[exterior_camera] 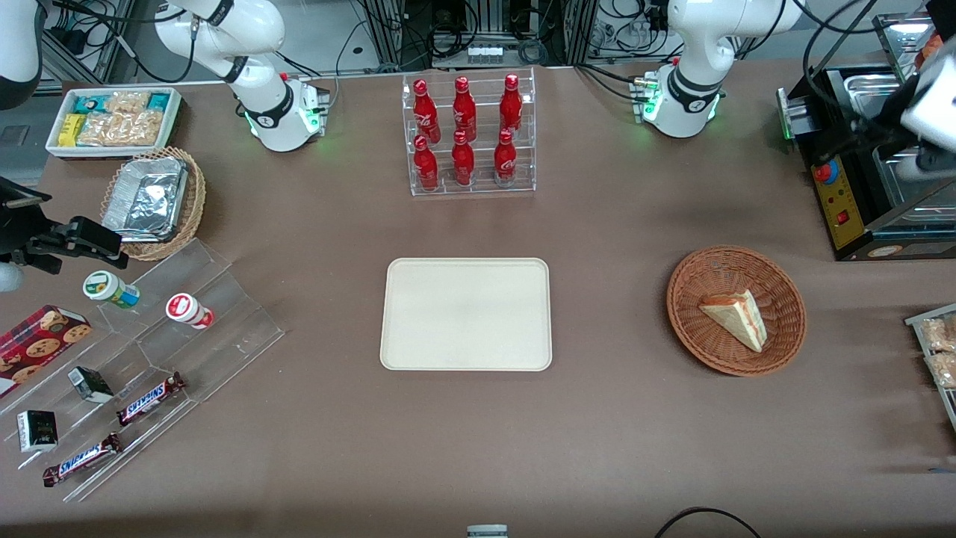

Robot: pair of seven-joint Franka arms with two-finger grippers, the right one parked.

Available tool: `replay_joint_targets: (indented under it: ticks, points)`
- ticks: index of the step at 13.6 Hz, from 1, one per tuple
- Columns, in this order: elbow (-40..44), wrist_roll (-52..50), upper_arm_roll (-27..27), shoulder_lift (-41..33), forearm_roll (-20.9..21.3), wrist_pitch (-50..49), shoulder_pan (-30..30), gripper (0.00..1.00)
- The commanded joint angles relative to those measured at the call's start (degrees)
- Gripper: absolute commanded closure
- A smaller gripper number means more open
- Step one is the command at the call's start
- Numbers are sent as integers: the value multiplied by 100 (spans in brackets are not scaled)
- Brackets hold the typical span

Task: Place sandwich from basket to tray
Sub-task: 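Lower the open left gripper over the wrapped sandwich in the wicker basket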

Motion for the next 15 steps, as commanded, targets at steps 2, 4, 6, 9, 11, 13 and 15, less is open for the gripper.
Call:
replay_joint_targets:
  ticks: [2,4,6,9,11,13,15]
  points:
    - [-182,-1687,38,717,-30,851,-10,0]
    - [-604,-2356,38,762,-64,1545,25,0]
    - [-1000,-3216,38,901,-82,2301,8,0]
    - [-1133,-4028,38,1410,-65,3006,-71,0]
    - [-1369,-4047,38,1613,-39,3497,-80,0]
    - [-1563,-4047,20,1850,-73,4016,-88,0]
    - [-1721,-4047,20,2035,-73,4377,-80,0]
